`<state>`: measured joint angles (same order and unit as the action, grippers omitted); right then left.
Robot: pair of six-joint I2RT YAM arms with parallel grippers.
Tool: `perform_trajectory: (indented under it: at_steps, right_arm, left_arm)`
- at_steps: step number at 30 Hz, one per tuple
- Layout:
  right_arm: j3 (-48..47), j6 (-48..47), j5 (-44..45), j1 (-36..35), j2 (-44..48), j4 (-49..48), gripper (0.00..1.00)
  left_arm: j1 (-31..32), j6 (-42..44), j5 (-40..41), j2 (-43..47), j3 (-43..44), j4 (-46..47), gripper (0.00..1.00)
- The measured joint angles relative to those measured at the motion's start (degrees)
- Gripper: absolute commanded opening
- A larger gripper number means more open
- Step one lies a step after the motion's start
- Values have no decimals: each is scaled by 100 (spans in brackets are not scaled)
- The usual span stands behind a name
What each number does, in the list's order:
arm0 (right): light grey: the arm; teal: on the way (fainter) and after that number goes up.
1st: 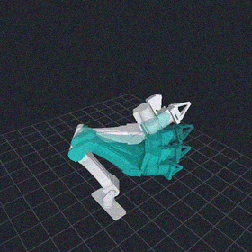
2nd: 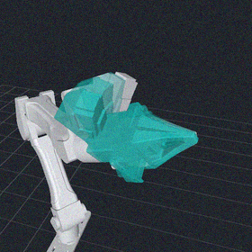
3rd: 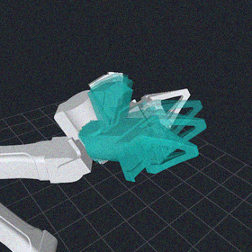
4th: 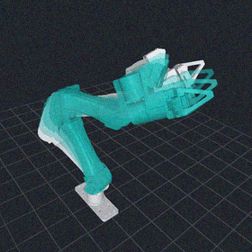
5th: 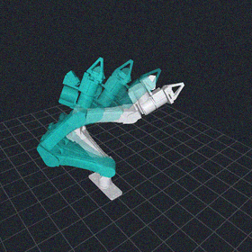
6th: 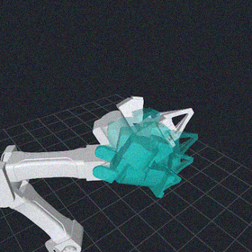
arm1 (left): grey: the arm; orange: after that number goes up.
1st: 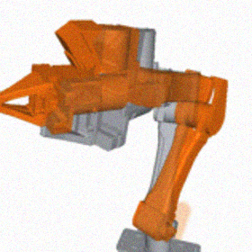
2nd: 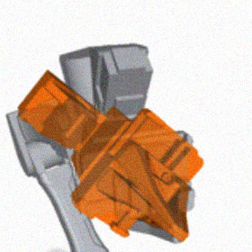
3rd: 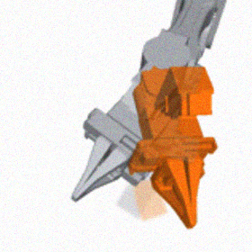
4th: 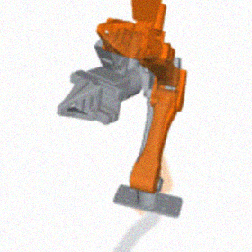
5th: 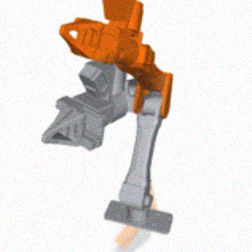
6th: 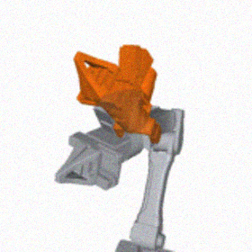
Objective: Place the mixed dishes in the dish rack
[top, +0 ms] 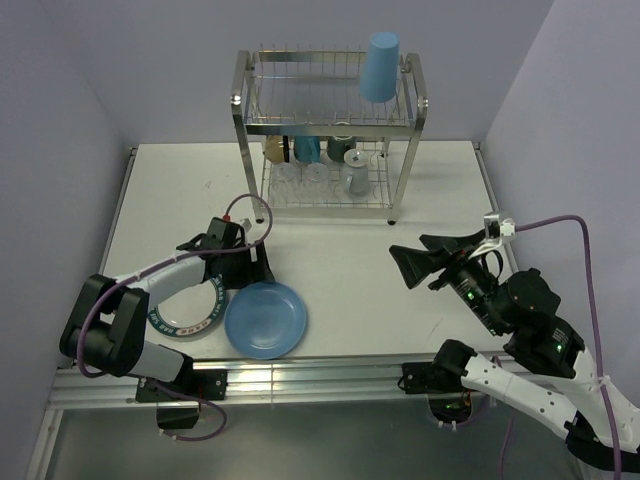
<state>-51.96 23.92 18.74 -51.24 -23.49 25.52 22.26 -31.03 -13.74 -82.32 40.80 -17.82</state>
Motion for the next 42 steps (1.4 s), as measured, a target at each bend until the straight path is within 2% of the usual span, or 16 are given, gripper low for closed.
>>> perform_trajectory:
  at_steps: [8, 17, 19, 25, 27, 28, 29, 30, 31, 36, 42]
  right_arm:
    - [2, 70, -127, 0, 223, 214, 100]
    - [2, 76, -122, 0, 638, 455, 100]
    - [2, 96, -125, 0, 673, 494, 100]
    - [146, 221, -157, 0, 721, 584, 100]
    - [190, 243, -195, 0, 710, 643, 100]
    - [195, 247, -197, 0, 699, 658, 100]
    - [195, 262, -201, 0, 691, 664, 100]
    - [195, 267, -210, 0, 686, 667, 100]
    - [197, 269, -210, 0, 686, 669, 100]
    - [197, 289, -208, 0, 686, 682, 100]
    - [260, 457, -262, 0, 632, 717, 100]
  left_arm:
    - [140, -514, -525, 11, -286, 402, 72]
    - [546, -1137, -787, 57, -481, 632, 76]
    - [623, -1231, -625, 140, -483, 529, 79]
    - [1058, -1696, 957, 1281, -466, -503, 77]
    - [1266, -1965, 1541, 1860, -424, -822, 62]
    - [1355, -2072, 1685, 2087, -400, -911, 49]
    - [1443, -2175, 1770, 2308, -387, -977, 20]
    - [1532, -2295, 1779, 2507, -385, -990, 7]
    - [1596, -2352, 1757, 2616, -387, -990, 0]
    - [2326, -2739, 1523, 2415, -433, -944, 0]
    - [3117, -3075, 1241, 1482, -586, -737, 0]
